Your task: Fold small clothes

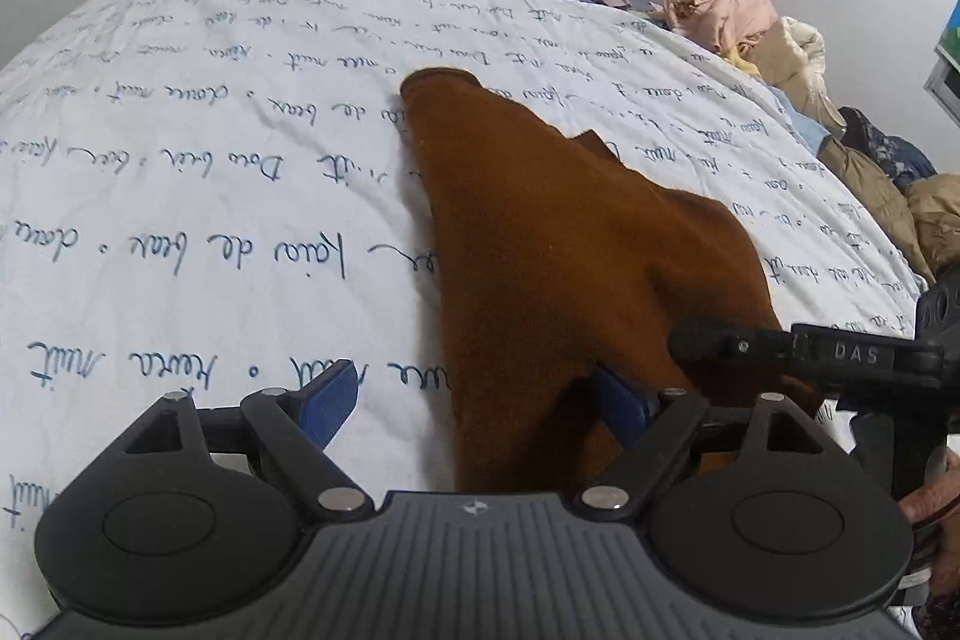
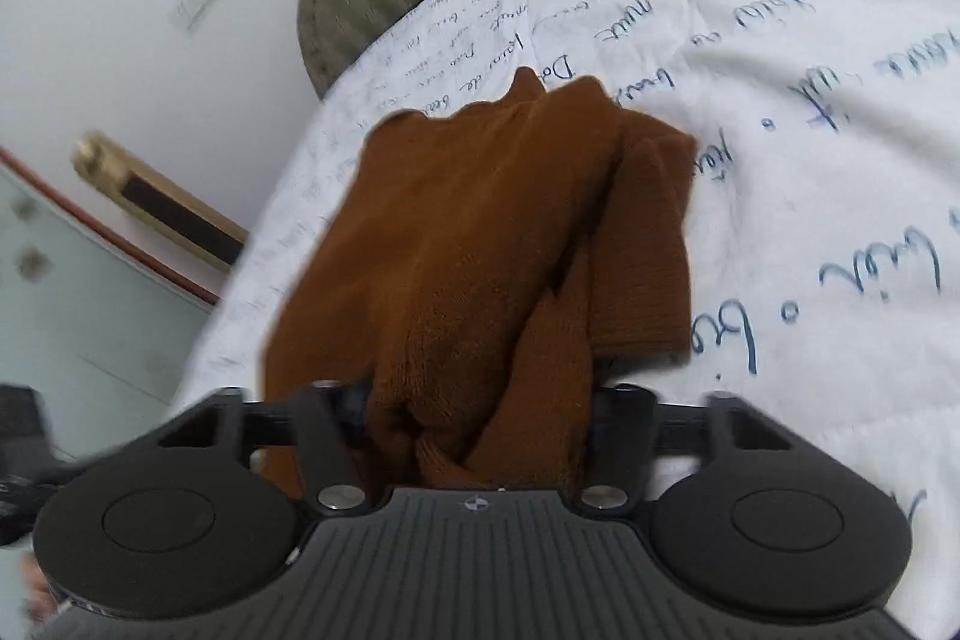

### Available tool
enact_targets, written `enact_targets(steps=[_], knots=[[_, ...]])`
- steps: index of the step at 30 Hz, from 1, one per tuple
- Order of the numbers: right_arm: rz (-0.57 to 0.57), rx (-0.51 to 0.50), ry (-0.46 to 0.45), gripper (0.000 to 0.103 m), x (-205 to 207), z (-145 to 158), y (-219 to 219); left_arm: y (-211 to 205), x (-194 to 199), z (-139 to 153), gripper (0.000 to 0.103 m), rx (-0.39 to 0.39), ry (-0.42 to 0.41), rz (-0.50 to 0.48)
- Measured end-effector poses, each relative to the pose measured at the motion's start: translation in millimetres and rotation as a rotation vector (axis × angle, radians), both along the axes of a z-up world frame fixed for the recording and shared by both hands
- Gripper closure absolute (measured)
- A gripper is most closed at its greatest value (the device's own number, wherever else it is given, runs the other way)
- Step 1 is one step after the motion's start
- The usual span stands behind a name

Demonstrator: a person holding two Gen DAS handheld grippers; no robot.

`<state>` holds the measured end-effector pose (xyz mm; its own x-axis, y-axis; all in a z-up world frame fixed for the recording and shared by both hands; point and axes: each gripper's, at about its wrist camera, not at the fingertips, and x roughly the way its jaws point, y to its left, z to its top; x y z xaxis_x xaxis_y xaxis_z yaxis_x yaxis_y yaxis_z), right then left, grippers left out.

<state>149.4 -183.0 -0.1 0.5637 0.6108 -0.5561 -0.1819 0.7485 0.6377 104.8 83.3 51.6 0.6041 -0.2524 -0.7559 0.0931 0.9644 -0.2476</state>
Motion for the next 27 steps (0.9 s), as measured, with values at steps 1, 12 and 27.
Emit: enact_targets(steps=[1,12,27], knots=[[0.001,0.002,0.001,0.058,-1,1,1,-1,2,-3,0.018,0.005,0.015,0.005],[0.014,0.016,-0.109,0.073,-37,40,-14,-30,-4,4,0.043,-0.012,0.046,-0.112],[-0.076,-0.236,-0.282,0.046,-35,95,-31,-61,30,56,0.043,0.089,-0.160,-0.134]])
